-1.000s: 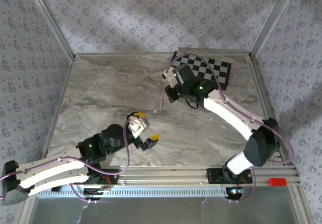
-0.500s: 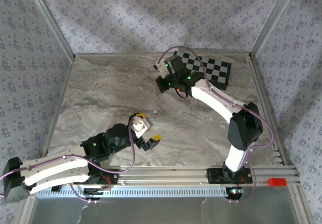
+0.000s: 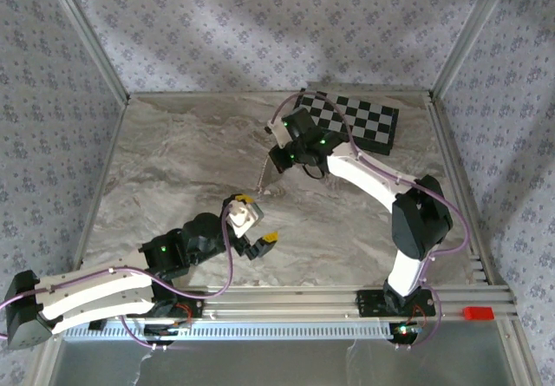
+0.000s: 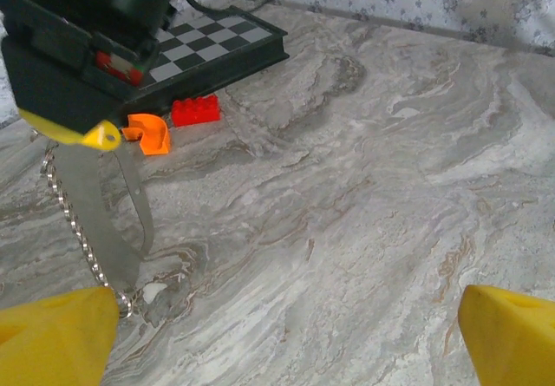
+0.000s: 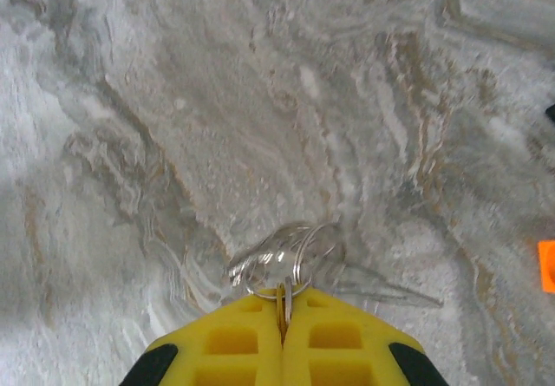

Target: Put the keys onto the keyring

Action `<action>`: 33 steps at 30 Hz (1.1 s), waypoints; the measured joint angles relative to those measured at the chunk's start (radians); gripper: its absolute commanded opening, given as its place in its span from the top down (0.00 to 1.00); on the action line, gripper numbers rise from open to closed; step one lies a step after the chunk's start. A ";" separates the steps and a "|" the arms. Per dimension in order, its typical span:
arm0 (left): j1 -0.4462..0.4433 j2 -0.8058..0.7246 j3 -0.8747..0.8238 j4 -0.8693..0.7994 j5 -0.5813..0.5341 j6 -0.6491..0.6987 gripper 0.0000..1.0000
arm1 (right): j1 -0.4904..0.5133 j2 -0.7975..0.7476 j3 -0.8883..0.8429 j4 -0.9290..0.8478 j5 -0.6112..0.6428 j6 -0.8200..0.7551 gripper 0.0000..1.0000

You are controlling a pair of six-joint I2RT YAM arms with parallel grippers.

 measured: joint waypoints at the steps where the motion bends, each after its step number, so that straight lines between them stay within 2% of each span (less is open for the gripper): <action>1: 0.000 0.000 0.000 0.005 0.000 0.000 0.01 | 0.004 -0.009 -0.017 -0.007 -0.001 0.000 1.00; 13: 0.000 0.033 0.000 0.037 0.000 0.000 0.01 | 0.021 -0.223 -0.296 -0.016 -0.038 0.056 1.00; 33: 0.007 0.033 0.000 0.051 0.000 -0.008 0.01 | 0.041 -0.334 -0.696 0.133 -0.087 0.278 1.00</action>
